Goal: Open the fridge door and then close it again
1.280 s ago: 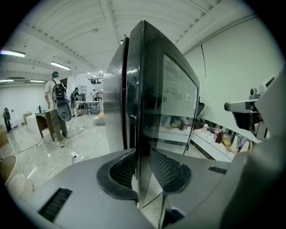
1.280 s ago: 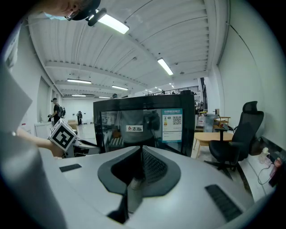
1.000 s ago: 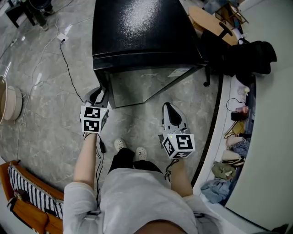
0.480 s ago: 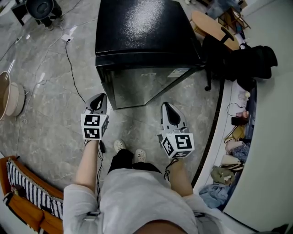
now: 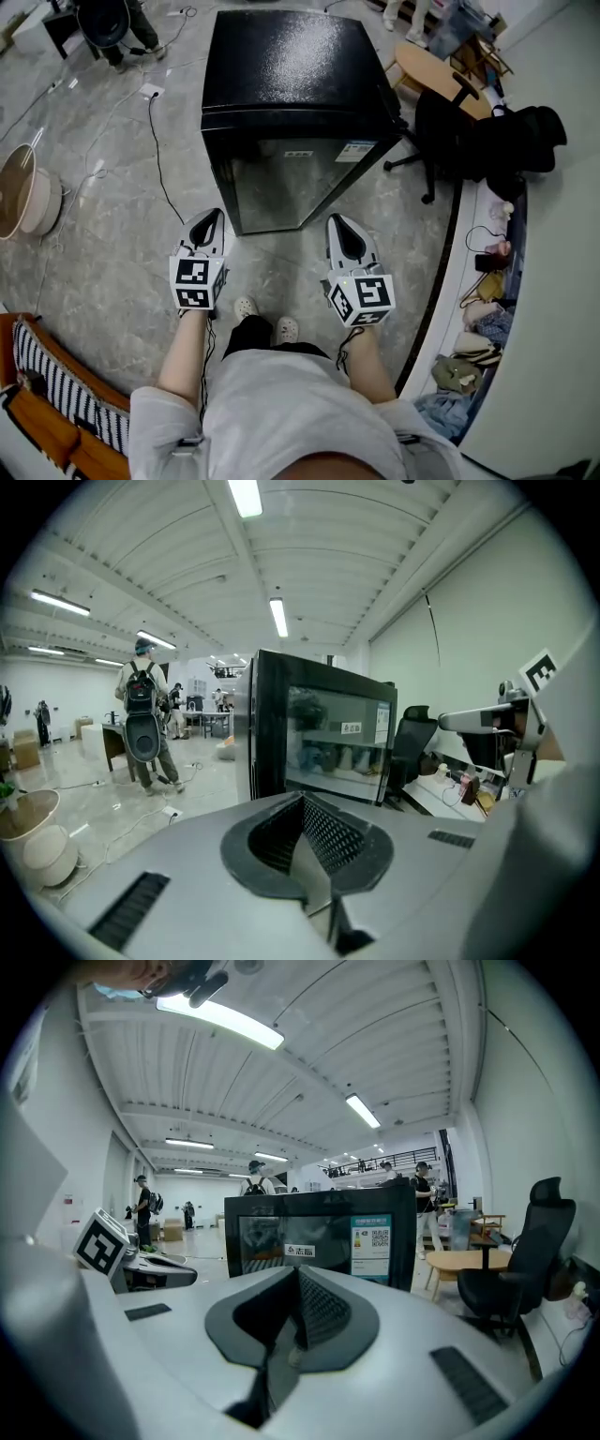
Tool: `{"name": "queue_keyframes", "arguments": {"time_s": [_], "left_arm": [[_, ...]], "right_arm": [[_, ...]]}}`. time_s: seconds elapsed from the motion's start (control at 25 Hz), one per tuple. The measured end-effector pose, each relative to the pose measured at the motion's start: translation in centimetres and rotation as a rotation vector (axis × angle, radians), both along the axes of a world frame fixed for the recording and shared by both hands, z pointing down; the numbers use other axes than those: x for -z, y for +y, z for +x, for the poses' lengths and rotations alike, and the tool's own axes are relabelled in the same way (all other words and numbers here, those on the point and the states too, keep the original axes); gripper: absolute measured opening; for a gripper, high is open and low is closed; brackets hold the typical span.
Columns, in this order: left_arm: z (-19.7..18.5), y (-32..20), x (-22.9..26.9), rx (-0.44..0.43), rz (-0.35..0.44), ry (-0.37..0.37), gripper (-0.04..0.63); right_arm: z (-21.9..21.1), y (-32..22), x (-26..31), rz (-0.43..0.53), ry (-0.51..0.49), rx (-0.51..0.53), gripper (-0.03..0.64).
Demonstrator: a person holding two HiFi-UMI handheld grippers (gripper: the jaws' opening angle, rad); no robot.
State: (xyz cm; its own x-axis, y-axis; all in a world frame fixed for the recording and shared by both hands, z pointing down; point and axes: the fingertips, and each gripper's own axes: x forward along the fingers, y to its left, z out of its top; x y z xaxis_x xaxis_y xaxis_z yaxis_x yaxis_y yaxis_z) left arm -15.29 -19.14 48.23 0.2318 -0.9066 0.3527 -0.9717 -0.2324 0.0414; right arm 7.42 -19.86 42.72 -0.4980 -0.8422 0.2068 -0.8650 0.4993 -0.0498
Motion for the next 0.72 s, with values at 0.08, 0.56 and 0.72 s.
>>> {"name": "queue_keyframes", "arguments": {"time_s": [0.08, 0.56, 0.72], "left_arm": [[0.4, 0.9, 0.8, 0.002, 0.020, 0.000, 0.015], [3.6, 6.3, 6.5, 0.032, 0.156, 0.026, 0.015], [4.3, 8.0, 7.7, 0.043, 0.190, 0.028, 0.015]], "right_arm": [[0.2, 0.5, 0.5, 0.009, -0.004, 0.007, 0.025], [2.8, 3.5, 3.3, 0.066, -0.022, 0.039, 0.025], [3.5, 4.7, 4.0, 0.080, -0.029, 0.054, 0.025]]}}
